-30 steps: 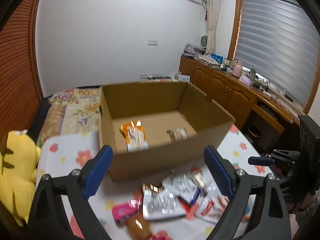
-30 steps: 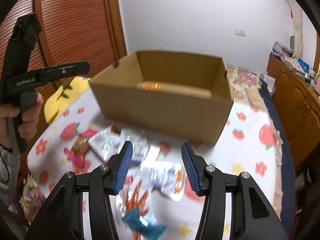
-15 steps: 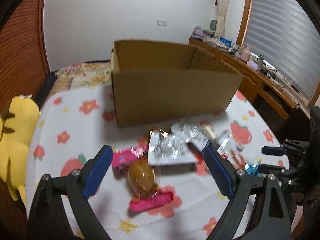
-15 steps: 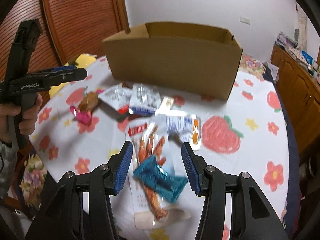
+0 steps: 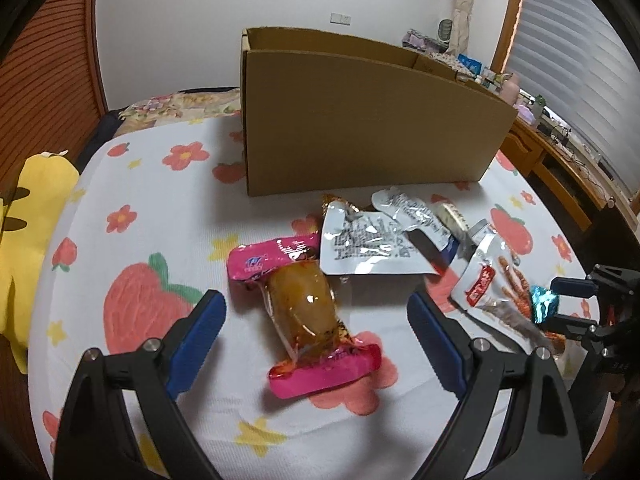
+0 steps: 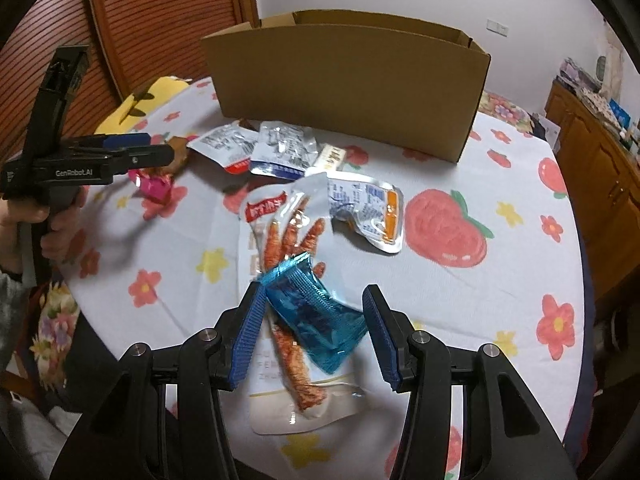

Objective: Organize snacks
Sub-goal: 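Grasp the blue packet with the right tool while the left tool grasps the pink egg packet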

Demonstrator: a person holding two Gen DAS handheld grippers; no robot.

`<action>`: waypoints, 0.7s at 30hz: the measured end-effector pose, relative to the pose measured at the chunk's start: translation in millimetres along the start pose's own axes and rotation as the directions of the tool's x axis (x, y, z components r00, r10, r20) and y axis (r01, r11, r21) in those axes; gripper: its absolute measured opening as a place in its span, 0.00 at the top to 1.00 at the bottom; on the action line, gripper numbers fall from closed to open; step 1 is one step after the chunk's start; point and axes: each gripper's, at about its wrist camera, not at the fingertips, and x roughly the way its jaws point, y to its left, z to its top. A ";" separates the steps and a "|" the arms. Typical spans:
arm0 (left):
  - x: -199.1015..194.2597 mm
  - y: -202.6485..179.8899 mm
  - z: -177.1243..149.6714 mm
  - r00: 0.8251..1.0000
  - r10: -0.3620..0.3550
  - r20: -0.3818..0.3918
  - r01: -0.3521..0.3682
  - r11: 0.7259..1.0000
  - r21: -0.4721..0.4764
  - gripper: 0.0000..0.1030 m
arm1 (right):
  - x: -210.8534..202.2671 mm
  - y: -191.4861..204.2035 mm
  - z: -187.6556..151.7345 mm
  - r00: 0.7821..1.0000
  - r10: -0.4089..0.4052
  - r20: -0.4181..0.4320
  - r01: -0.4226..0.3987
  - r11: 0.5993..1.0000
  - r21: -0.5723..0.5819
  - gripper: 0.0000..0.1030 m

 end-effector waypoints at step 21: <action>21.0 9.6 0.8 0.999 0.019 -0.030 -0.020 0.999 -0.029 0.44 | -5.4 -15.6 -11.9 0.997 0.011 0.072 -0.018 0.995 0.102 0.80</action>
